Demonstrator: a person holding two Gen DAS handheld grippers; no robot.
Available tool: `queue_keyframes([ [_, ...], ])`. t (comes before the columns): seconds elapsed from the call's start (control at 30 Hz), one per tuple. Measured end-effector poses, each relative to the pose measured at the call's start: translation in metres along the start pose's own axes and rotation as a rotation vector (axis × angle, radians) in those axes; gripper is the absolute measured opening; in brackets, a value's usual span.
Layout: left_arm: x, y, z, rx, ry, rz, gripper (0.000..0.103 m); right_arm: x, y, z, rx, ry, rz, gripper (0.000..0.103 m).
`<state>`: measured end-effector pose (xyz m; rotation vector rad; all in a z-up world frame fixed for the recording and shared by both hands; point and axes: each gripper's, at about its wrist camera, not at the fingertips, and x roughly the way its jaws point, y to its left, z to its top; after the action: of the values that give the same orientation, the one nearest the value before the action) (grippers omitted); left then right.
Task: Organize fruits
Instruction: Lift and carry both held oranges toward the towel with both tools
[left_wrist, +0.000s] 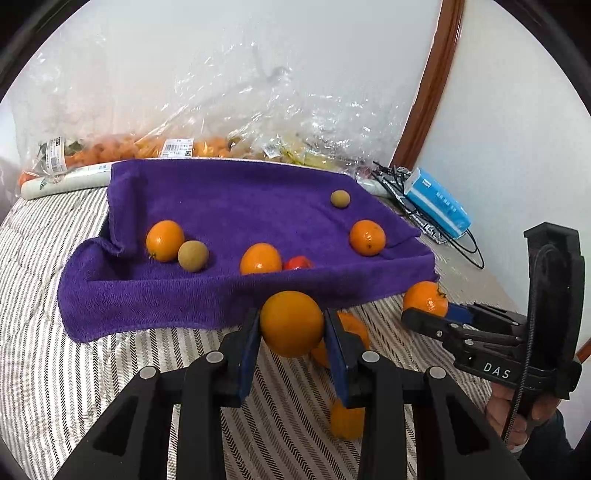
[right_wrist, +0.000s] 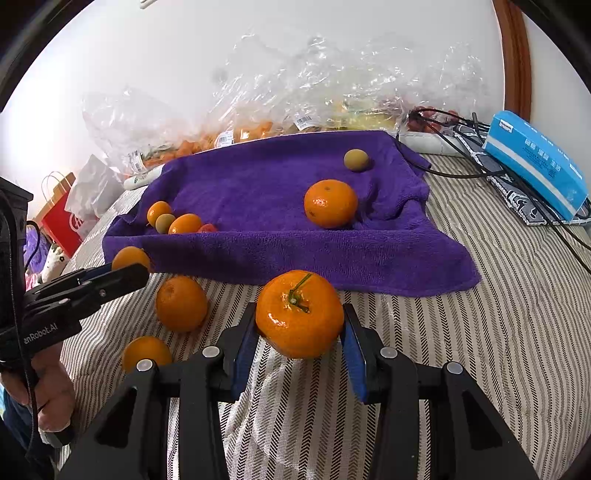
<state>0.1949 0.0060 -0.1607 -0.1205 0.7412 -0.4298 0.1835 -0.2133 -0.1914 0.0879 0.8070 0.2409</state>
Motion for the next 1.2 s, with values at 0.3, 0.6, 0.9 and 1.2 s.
queue_keyframes([
  [0.3,-0.006,0.002,0.002,-0.012,-0.027,-0.014,0.032,-0.001,0.001,0.000,0.000,-0.005,0.004,0.043],
  [0.6,-0.010,-0.001,0.002,-0.002,-0.046,-0.029,0.032,-0.002,0.002,0.000,0.002,-0.008,0.007,0.043],
  [0.9,-0.012,-0.002,0.002,0.005,-0.056,-0.029,0.032,-0.004,0.003,0.000,0.004,-0.012,0.009,0.043],
  [1.2,-0.018,-0.002,0.003,0.002,-0.084,-0.043,0.032,-0.005,0.003,0.000,0.009,-0.021,0.017,0.043],
])
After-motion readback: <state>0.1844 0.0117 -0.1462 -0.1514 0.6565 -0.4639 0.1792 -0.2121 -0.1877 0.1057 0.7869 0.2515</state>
